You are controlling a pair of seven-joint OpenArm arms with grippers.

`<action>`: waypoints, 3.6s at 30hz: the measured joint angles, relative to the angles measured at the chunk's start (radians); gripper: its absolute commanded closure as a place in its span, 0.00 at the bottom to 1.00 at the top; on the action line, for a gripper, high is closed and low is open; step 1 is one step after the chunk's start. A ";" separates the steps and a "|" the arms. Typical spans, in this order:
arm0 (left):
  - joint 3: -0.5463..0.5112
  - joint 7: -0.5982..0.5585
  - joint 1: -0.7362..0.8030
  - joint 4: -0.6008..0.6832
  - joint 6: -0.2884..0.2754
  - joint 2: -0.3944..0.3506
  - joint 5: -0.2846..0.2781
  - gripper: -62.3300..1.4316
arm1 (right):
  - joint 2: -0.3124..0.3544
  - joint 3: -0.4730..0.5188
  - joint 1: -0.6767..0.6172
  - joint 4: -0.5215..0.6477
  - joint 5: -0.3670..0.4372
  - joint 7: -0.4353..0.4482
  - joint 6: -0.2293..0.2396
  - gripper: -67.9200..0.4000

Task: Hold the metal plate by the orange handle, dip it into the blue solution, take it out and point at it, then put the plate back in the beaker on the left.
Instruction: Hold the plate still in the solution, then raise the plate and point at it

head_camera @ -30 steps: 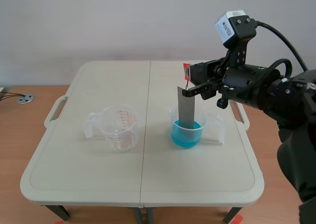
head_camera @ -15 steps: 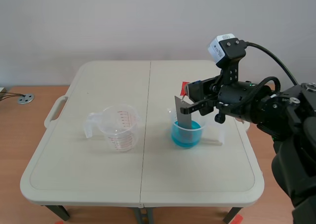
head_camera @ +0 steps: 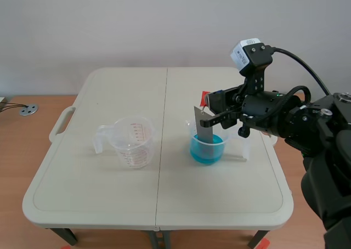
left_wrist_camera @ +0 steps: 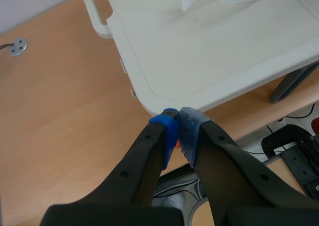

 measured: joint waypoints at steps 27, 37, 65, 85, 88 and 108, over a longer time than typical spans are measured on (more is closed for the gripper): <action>0.000 0.000 0.000 0.000 0.000 0.000 0.000 0.96 | 0.000 0.000 0.000 0.000 0.000 0.000 0.000 0.98; 0.000 0.000 0.000 0.000 0.000 0.000 0.000 0.96 | 0.000 0.000 0.000 0.000 0.000 0.000 0.000 0.98; 0.000 0.000 0.000 0.000 0.000 0.000 0.000 0.96 | 0.000 0.000 0.000 0.000 0.000 0.000 0.000 0.98; 0.000 0.011 -0.020 0.000 -0.031 0.000 0.000 0.96 | 0.000 0.000 0.000 0.109 0.061 -0.002 0.000 0.98; 0.000 0.015 -0.022 0.000 -0.043 0.000 0.000 0.96 | 0.000 0.000 0.000 0.166 0.096 -0.046 0.000 0.98; 0.000 0.019 -0.037 0.000 -0.042 0.000 0.007 0.96 | 0.000 0.000 -0.001 0.416 0.397 -0.320 0.000 0.98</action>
